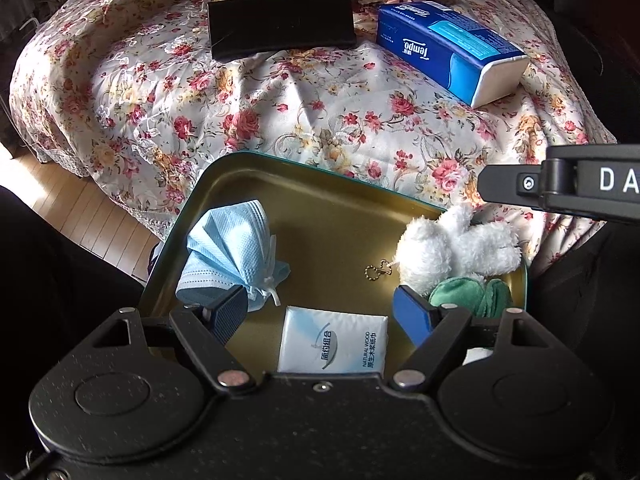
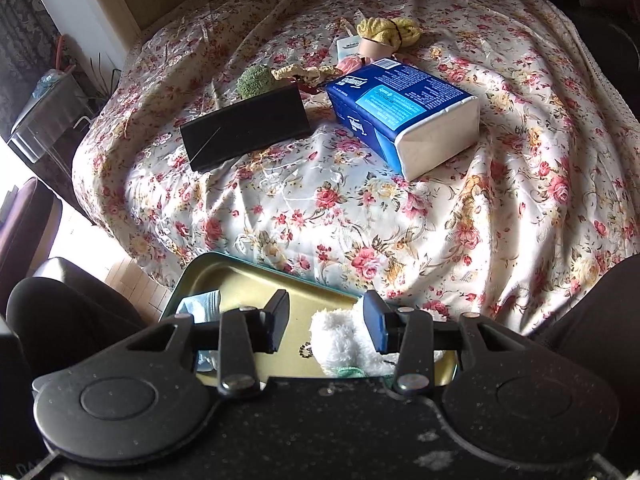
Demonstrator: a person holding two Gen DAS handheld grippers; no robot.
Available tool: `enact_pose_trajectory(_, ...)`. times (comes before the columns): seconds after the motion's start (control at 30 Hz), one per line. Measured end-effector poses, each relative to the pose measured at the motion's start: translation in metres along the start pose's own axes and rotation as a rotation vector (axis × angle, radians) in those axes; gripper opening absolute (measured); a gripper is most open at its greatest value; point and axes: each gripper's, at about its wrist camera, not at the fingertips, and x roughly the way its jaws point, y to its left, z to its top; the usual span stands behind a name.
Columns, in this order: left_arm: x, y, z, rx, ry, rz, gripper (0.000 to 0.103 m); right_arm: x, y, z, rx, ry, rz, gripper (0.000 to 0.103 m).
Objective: Organize soft objects
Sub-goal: 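Move both open grippers toward the green knit ball and yellow knit items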
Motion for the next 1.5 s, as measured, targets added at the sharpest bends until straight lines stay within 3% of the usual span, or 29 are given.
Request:
enact_pose_trajectory(0.53,-0.005,0.008,0.015,-0.015,-0.046,0.037,0.076,0.019,-0.002,-0.001,-0.031,0.075,-0.057,0.052)
enact_pose_trajectory(0.83,-0.002,0.010,0.037,0.006,-0.073,0.061,0.078,0.026,-0.006,0.011,-0.041,0.073,-0.078,0.059)
enact_pose_trajectory(1.17,-0.004,0.017,0.080,0.010,-0.148,0.071,0.082,0.028,-0.010,0.051,-0.067,-0.004,-0.092,0.073)
enact_pose_trajectory(1.4,-0.008,0.018,0.128,0.024,-0.250,0.060,0.086,0.026,-0.008,0.104,-0.119,-0.134,-0.104,0.085)
enact_pose_trajectory(1.5,-0.009,0.019,0.154,0.026,-0.312,0.069,0.093,0.028,-0.004,0.130,-0.136,-0.194,-0.114,0.092)
